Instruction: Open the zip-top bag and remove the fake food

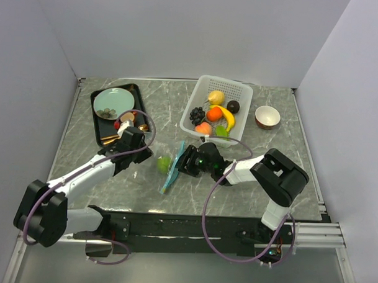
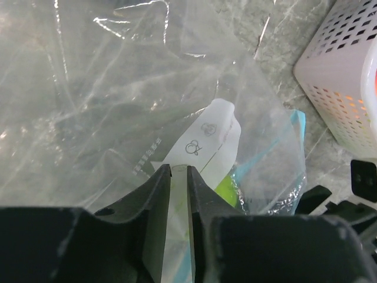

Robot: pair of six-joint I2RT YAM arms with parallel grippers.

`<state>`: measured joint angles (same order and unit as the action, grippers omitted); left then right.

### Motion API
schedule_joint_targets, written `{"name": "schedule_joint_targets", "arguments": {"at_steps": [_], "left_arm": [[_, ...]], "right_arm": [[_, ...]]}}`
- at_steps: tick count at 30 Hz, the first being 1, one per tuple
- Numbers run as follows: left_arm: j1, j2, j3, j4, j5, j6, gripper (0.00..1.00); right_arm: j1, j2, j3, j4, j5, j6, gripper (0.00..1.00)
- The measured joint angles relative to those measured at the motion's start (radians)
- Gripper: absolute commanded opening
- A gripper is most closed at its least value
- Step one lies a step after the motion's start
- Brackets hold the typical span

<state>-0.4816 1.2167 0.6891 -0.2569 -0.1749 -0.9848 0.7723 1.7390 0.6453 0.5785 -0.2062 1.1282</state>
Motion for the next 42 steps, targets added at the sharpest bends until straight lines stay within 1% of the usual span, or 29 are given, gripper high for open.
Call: {"name": "schedule_joint_targets", "arguments": {"at_steps": [4, 14, 20, 25, 31, 34, 36, 42], "left_arm": [[0.0, 0.036, -0.023, 0.068, 0.003, -0.004, 0.19], [0.0, 0.128, -0.101, 0.183, 0.052, -0.034, 0.14], [0.0, 0.138, -0.124, 0.233, 0.079, -0.052, 0.12], [-0.008, 0.138, -0.149, 0.254, 0.089, -0.068, 0.12], [-0.021, 0.135, -0.167, 0.27, 0.093, -0.086, 0.11], [-0.027, 0.135, -0.169, 0.277, 0.093, -0.093, 0.1], [-0.035, 0.136, -0.169, 0.279, 0.093, -0.099, 0.1], [-0.052, 0.159, -0.169, 0.298, 0.093, -0.109, 0.09]], "right_arm": [[0.0, -0.013, 0.005, -0.011, 0.009, 0.0, 0.64], [0.009, -0.018, 0.061, -0.049, 0.037, -0.008, 0.65], [0.019, -0.018, 0.114, -0.086, 0.057, -0.032, 0.71], [0.034, -0.014, 0.126, -0.124, 0.072, -0.065, 0.76], [0.069, -0.014, 0.135, -0.192, 0.094, -0.117, 0.79], [0.082, -0.014, 0.149, -0.219, 0.099, -0.143, 0.84], [0.09, -0.013, 0.159, -0.233, 0.109, -0.158, 0.85], [0.119, -0.013, 0.179, -0.283, 0.132, -0.205, 0.85]]}}
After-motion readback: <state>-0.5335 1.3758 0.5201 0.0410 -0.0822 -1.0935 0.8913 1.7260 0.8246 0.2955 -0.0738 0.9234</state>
